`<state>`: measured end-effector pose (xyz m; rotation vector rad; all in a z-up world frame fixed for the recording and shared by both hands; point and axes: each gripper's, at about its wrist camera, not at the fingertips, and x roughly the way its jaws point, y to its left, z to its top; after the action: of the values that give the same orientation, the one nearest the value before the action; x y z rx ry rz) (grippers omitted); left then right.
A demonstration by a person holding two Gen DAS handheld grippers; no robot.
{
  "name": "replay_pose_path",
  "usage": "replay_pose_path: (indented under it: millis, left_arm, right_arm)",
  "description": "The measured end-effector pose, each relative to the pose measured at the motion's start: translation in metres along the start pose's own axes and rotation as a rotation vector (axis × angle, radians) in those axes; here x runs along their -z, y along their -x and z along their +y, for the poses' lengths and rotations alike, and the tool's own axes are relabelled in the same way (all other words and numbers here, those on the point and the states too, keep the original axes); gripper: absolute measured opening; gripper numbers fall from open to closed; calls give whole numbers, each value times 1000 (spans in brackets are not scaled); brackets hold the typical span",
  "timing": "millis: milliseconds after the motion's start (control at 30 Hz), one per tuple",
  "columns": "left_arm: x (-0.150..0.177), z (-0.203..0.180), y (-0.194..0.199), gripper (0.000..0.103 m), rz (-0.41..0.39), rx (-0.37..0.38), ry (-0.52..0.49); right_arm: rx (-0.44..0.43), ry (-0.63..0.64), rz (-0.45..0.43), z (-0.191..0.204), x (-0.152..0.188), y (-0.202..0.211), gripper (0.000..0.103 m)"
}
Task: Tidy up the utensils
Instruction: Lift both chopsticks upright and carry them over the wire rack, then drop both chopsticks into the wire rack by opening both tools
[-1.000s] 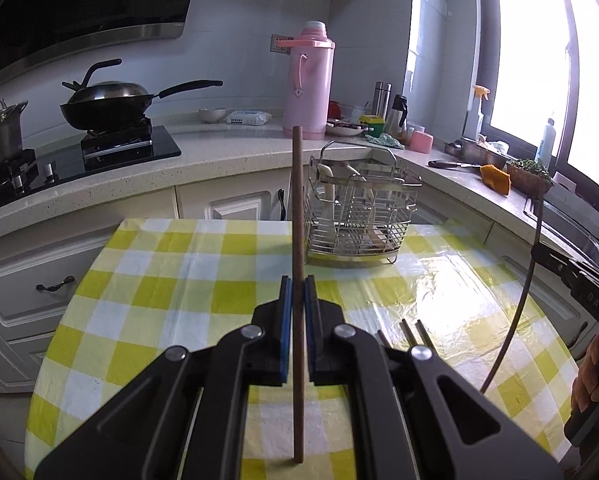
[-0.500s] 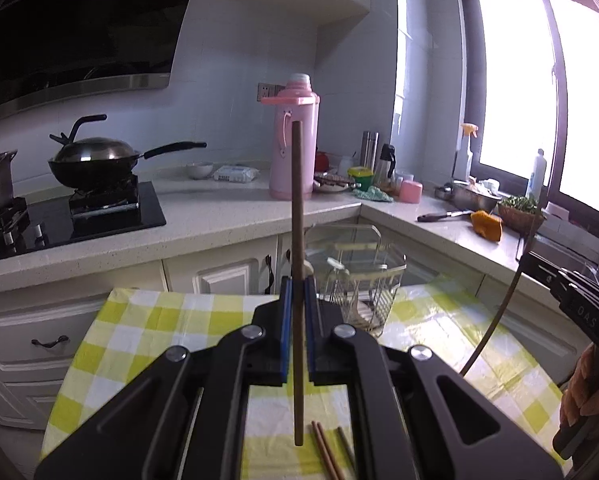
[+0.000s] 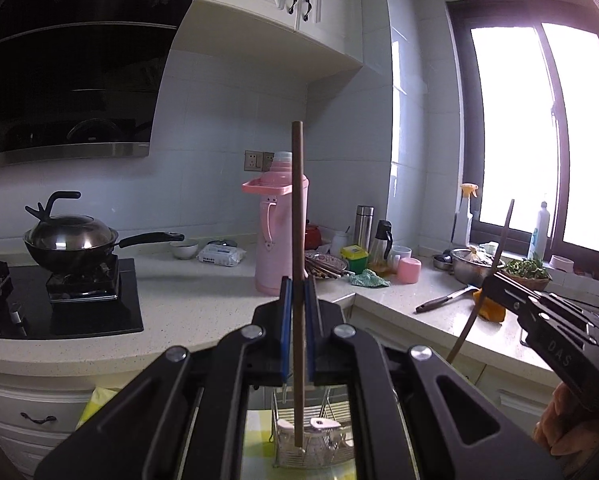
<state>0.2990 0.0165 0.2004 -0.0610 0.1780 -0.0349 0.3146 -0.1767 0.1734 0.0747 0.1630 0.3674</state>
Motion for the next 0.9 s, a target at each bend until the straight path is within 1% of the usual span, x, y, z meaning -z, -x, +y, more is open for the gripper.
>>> replay_pose_path:
  millis: [167, 433, 533, 800, 900]
  left_arm:
    - [7, 7, -41, 6, 24, 3, 43]
    - [42, 25, -95, 6, 79, -7, 90]
    - [57, 30, -111, 6, 111, 1, 105]
    - [91, 27, -138, 6, 192, 13, 79]
    - [102, 27, -145, 6, 227, 5, 78]
  right_arm:
    - [-29, -39, 17, -3, 3, -40, 7]
    - [-58, -57, 92, -4, 37, -96, 7]
    - [-62, -60, 119, -5, 51, -111, 7]
    - [-82, -69, 216, -9, 90, -138, 7]
    - [-78, -78, 254, -11, 101, -142, 8]
